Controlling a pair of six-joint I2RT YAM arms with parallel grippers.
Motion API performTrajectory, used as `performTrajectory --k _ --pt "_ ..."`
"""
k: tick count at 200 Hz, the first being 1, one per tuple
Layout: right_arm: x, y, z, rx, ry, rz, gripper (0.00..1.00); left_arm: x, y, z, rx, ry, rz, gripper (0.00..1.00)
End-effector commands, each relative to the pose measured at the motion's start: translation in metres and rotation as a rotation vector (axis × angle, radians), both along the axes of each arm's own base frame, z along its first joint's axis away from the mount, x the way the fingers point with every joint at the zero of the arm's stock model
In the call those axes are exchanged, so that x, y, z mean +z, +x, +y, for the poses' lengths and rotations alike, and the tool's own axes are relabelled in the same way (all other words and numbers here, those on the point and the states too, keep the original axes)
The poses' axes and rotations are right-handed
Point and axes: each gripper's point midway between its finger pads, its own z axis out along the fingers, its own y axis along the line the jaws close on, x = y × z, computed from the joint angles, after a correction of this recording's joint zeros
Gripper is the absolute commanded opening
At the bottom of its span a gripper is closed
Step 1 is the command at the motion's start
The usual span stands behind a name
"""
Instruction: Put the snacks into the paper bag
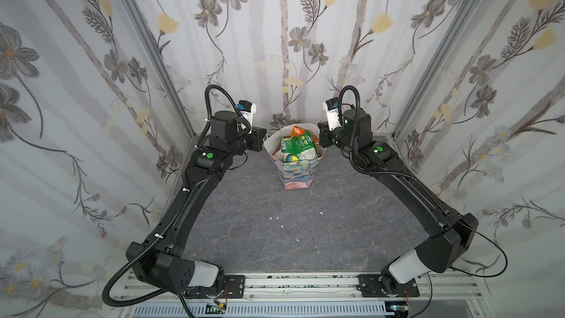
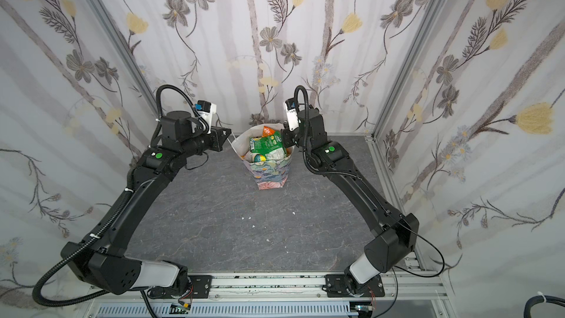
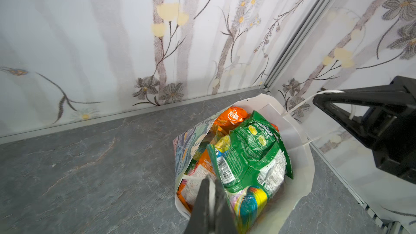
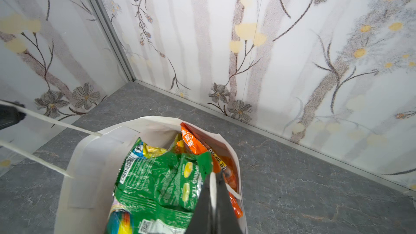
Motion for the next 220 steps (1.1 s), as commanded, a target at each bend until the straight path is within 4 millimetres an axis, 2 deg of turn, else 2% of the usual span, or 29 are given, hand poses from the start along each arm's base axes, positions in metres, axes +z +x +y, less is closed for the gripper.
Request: performTrajectory --k 1,30,64,92,127,138,155,163,169,181,198,220 --pt "0.037 -0.004 -0.006 -0.006 0.096 -0.119 0.0 0.045 0.017 -0.009 0.001 -0.098 -0.157 0.0" --pt "0.026 -0.008 -0.017 -0.029 0.1 -0.098 0.0 0.023 0.029 -0.019 -0.011 -0.079 -0.099 0.0" --pt "0.027 -0.01 -0.02 -0.039 0.092 -0.102 0.0 0.02 0.04 -0.027 -0.021 -0.056 -0.049 0.0" --pt "0.013 -0.008 -0.023 -0.047 0.076 -0.078 0.0 0.006 0.039 -0.035 -0.037 -0.042 -0.022 0.0" --pt "-0.002 -0.007 -0.022 -0.047 0.074 -0.05 0.06 -0.011 0.042 -0.031 -0.005 -0.017 0.004 0.0" --pt "-0.002 -0.007 -0.022 -0.049 0.077 -0.048 0.18 -0.012 0.041 -0.03 0.004 -0.012 0.011 0.13" --pt "0.002 -0.007 -0.021 -0.045 0.084 -0.059 0.24 -0.009 0.041 -0.026 0.015 0.0 -0.005 0.31" --pt "0.005 -0.007 -0.021 -0.043 0.083 -0.065 0.31 -0.006 0.04 -0.024 0.023 0.003 -0.015 0.4" --pt "0.008 -0.006 -0.021 -0.045 0.082 -0.071 0.35 -0.004 0.041 -0.022 0.035 0.006 -0.023 0.52" --pt "0.013 -0.006 -0.023 -0.053 0.077 -0.073 0.36 0.002 0.041 -0.016 0.068 0.012 -0.037 0.75" --pt "0.023 -0.008 -0.028 -0.069 0.077 -0.09 0.41 0.011 0.041 -0.002 0.139 0.029 -0.057 0.99" --pt "0.036 -0.014 -0.042 -0.114 0.084 -0.124 0.47 0.023 0.036 0.022 0.241 0.055 -0.085 1.0"
